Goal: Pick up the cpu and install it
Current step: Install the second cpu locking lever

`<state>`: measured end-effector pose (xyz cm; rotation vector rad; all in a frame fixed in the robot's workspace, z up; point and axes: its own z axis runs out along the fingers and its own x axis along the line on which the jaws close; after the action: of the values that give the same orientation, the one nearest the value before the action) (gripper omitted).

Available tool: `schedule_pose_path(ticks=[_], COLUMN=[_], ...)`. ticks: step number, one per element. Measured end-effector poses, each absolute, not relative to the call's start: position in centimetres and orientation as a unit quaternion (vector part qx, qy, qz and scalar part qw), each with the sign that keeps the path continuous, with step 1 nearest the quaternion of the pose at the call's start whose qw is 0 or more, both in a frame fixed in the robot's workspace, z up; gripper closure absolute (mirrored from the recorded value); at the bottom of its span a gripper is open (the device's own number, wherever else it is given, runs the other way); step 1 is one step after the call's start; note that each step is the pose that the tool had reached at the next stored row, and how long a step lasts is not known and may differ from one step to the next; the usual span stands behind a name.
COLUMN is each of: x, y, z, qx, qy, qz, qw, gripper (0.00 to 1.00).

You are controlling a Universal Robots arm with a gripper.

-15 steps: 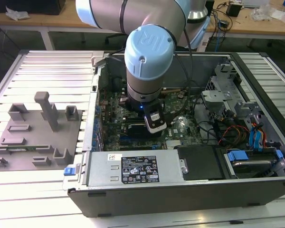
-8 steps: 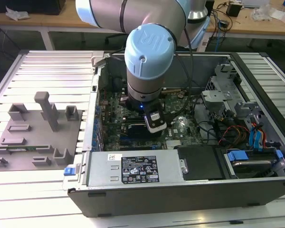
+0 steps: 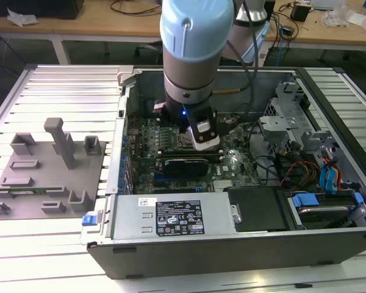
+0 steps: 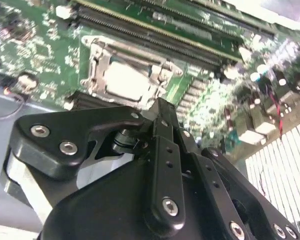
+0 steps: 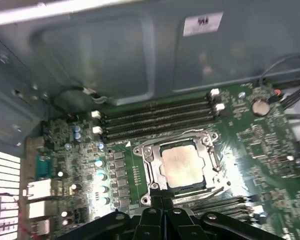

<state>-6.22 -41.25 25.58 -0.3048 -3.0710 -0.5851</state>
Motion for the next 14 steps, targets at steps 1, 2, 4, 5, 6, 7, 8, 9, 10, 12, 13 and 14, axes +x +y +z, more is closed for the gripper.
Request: schedule_pose_path(ticks=[1,2,4,5,6,7,8,9,10,12,13,14], x=[-6.2,-6.1,-6.0,-5.9,-5.8,-5.8,-5.7,-5.7,-5.6,-5.6,-5.6,-5.6], y=[-41.3,-41.3,-41.2,-41.2,-41.2,-41.1,-40.7,-40.5,-40.5,-40.5,-40.5,-40.5], z=[26.1,26.3,26.3,26.3,26.3,26.2,26.0,25.7,25.5,25.1,24.9,24.7], qx=[-0.097,-0.098,-0.099,-0.099,-0.099,-0.099,-0.099,-0.100,-0.100,-0.100,-0.100,-0.100], qy=[-0.978,-0.981,-0.984,-0.985,-0.987,-0.987,-0.988,-0.988,-0.988,-0.988,-0.988,-0.988], qz=[-0.184,-0.168,-0.151,-0.139,-0.128,-0.124,-0.122,-0.122,-0.122,-0.121,-0.121,-0.121], qw=[0.000,-0.001,-0.001,-0.002,-0.002,-0.001,-0.001,0.000,0.000,0.001,0.001,0.001], gripper=[0.89,0.89,0.89,0.89,0.89,0.89,0.89,0.89,0.89,0.89,0.89,0.89])
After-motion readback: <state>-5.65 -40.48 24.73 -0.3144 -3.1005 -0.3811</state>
